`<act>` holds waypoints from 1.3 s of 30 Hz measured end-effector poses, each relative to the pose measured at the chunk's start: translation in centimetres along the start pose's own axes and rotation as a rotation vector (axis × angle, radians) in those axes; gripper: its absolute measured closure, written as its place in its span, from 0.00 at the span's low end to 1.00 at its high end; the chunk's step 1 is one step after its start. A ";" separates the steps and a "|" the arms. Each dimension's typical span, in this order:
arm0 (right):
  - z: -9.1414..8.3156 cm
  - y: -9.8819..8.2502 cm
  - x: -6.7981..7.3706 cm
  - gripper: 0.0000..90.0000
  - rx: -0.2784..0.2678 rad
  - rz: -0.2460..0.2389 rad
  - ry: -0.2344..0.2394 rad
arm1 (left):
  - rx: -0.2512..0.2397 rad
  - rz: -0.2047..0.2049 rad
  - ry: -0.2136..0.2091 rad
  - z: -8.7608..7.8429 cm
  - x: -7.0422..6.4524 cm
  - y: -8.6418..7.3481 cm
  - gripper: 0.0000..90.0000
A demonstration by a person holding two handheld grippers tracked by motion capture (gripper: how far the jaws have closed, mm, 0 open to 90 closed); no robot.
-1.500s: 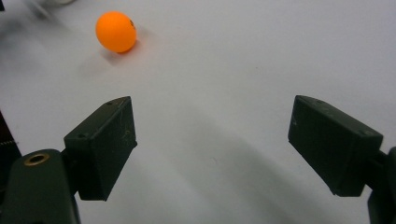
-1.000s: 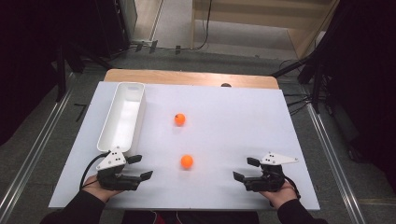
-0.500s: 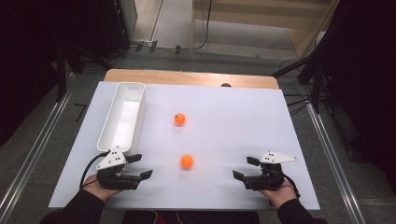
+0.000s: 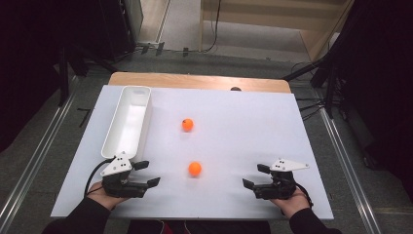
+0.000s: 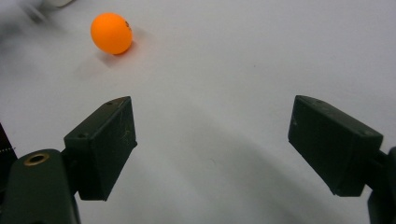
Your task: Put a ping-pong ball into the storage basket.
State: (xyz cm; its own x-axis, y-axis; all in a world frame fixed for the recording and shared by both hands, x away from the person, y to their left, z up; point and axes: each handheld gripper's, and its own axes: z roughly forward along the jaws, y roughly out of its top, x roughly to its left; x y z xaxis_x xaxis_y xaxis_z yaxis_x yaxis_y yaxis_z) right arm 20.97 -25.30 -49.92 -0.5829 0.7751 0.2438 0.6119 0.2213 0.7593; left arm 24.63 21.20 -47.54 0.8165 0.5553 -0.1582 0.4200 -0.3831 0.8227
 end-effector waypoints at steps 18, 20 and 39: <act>-0.1 -0.1 0.1 0.15 0.014 0.001 -0.001 | -0.011 0.001 -0.023 -0.2 -0.8 0.7 0.30; 0.0 -0.1 0.1 0.15 0.012 -0.008 -0.003 | -0.008 0.011 -0.022 -0.2 -1.2 1.1 0.30; 0.1 -0.1 0.2 0.15 0.023 -0.009 0.009 | -0.030 -0.019 -0.028 1.0 -2.2 3.5 0.24</act>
State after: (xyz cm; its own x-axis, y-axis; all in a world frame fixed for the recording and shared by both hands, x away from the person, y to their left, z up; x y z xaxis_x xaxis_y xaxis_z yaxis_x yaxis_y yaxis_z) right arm 20.85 -25.16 -50.01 -0.5935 0.7675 0.2424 0.6186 0.2423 0.7474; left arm 24.72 17.91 -44.85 0.8194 0.5413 -0.1885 0.4237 -0.3504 0.8353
